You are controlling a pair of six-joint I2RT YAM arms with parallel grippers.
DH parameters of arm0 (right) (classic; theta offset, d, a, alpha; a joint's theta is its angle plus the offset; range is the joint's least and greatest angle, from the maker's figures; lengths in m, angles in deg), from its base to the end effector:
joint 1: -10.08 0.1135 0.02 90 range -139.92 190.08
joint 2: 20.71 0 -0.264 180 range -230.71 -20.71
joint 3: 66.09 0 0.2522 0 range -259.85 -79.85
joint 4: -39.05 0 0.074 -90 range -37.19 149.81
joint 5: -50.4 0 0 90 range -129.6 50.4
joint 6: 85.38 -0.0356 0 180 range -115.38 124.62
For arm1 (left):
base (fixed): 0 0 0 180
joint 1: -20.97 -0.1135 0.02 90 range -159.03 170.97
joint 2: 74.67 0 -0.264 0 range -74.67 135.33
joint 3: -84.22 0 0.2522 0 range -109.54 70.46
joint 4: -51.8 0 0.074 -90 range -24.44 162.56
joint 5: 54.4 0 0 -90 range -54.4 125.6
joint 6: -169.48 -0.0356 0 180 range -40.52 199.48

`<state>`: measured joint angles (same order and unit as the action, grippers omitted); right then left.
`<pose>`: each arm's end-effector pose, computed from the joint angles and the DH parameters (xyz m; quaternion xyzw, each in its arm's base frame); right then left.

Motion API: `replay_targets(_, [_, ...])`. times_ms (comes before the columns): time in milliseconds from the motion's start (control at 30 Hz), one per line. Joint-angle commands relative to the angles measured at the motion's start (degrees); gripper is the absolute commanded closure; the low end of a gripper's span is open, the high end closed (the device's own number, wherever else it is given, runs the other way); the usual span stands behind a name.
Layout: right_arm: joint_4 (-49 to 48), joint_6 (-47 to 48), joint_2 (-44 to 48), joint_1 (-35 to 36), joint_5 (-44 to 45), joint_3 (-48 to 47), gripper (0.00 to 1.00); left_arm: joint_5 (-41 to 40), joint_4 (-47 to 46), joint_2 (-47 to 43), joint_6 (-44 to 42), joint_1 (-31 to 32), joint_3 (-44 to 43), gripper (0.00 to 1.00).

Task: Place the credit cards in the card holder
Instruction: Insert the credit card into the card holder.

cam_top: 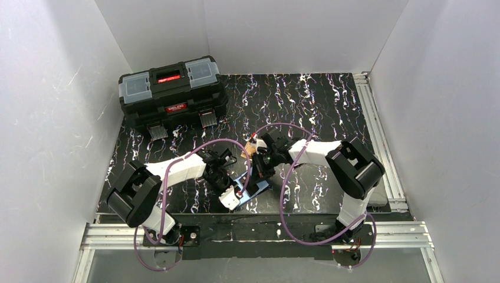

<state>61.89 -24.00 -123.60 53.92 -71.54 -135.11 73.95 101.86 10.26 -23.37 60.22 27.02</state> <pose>0.2362 0.2529 0.1432 -0.2001 0.9026 0.3754 0.0663 0.1730 -0.1699 0.1595 0.8996 0.2719 -0.2246 0.2575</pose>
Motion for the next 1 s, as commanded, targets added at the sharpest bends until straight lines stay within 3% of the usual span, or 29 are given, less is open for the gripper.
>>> replay_targets(0, [7.71,4.38,-3.9,0.46,0.77,-1.71,0.99,0.85,0.8,0.32,-0.03,0.19,-0.48,0.73])
replay_targets(300, [9.57,5.92,-5.65,0.61,0.74,-2.87,0.98,1.03,0.71,0.1,-0.27,0.22,-0.33,0.73])
replay_targets(467, [9.73,4.74,-5.59,2.9,2.31,-5.42,0.87,0.93,0.71,-0.06,0.12,0.21,-0.33,0.73])
replay_targets(633, [9.19,2.97,-3.2,4.93,6.29,-4.08,0.5,1.24,1.01,-0.2,0.92,0.21,-0.79,0.74])
replay_targets(967, [12.28,2.51,0.52,7.27,17.06,-5.1,0.46,1.76,-0.41,-2.22,1.95,0.3,0.96,0.75])
